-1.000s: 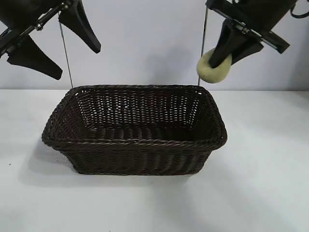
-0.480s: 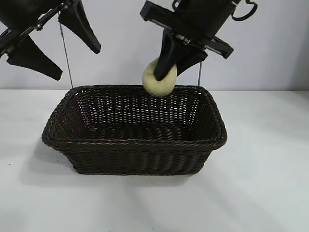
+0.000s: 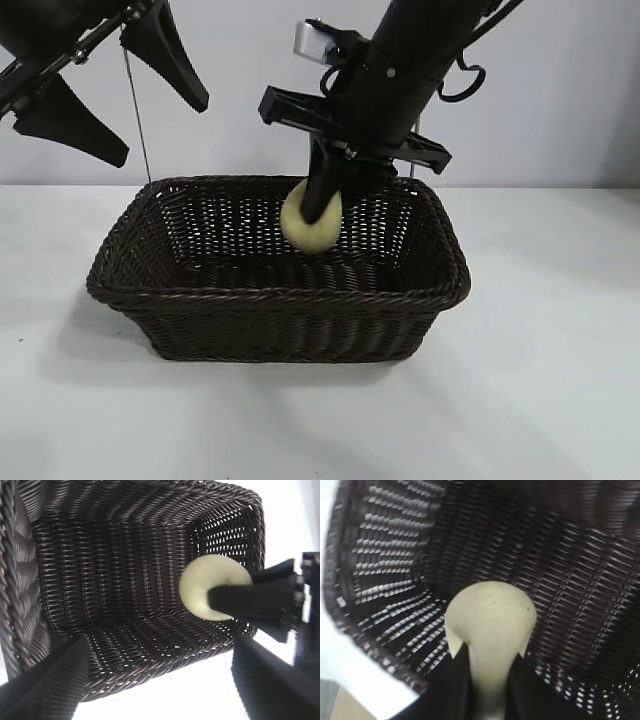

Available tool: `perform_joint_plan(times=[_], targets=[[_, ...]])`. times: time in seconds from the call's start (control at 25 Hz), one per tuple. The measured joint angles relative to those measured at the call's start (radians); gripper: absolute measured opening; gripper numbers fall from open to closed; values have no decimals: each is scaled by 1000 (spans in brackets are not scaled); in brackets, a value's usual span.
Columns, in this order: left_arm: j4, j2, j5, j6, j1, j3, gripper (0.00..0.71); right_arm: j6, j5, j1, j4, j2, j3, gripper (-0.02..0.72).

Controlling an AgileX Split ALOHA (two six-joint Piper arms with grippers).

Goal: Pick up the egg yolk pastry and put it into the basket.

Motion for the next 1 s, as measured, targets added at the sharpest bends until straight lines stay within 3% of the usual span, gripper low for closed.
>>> perform_joint_plan(times=[0.2,0.44,0.56,0.8,1.0], targets=[[0,0,2,0,0,0,571,14,-4,0,0,36,0,133],[0,0,4,0,0,0,571,18,-7,0,0,36,0,352],[0,0,6,0,0,0,571,19,6,0,0,36,-13,393],[0,0,8,0,0,0,571,22,134,0,-9,36,-140,402],[0,0,11,0,0,0,571,22,267,-1,-66,36,-267,402]])
